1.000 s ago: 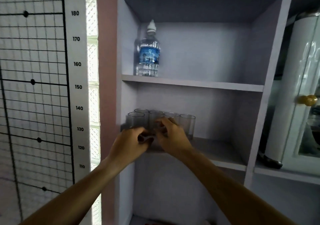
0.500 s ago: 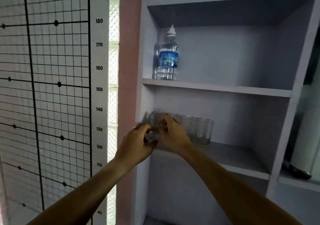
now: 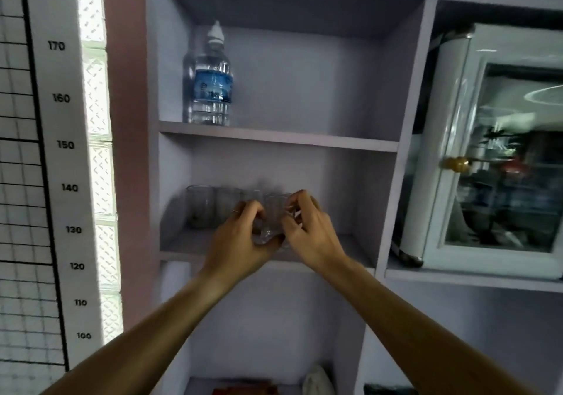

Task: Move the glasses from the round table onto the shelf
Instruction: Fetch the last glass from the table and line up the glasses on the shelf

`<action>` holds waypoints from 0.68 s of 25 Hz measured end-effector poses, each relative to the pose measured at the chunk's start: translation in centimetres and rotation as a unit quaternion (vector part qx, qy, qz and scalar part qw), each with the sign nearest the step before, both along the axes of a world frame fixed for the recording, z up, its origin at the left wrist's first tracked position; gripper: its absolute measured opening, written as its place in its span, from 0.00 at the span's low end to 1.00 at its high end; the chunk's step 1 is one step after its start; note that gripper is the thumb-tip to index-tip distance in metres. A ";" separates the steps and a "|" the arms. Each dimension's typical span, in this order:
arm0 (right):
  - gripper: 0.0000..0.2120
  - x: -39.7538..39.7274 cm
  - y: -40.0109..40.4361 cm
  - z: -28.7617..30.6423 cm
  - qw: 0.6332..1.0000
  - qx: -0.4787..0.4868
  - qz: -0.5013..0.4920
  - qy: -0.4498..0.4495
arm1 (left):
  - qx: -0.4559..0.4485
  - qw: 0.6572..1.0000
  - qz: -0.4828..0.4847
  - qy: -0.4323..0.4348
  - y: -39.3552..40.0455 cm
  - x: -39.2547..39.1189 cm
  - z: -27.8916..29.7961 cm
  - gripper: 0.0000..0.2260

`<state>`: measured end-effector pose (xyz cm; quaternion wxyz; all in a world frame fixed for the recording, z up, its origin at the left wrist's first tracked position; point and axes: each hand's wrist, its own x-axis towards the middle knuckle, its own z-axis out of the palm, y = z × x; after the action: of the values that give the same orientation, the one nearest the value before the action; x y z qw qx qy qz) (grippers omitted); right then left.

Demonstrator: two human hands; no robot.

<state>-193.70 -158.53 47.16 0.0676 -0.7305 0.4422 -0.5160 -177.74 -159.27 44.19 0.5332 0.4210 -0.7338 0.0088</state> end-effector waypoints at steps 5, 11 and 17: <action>0.03 -3.8 0.4 -0.7 0.999 0.033 -0.041 -0.007 | 0.006 0.999 -0.044 -0.018 -0.5 -3.9 -0.1 0.20; 0.08 -5.9 -0.1 -1.1 0.996 0.056 -0.060 -0.023 | 0.037 0.997 -0.060 -0.025 -1.4 -5.7 0.1 0.17; 0.17 -6.2 -0.7 -1.6 0.996 0.051 -0.057 -0.053 | 0.035 0.999 -0.016 -0.017 -2.7 -6.3 -0.3 0.13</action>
<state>-199.87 -159.25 45.59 0.0985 -0.6712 0.5051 -0.5336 -184.05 -161.92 43.93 0.5053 0.4276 -0.7493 -0.0184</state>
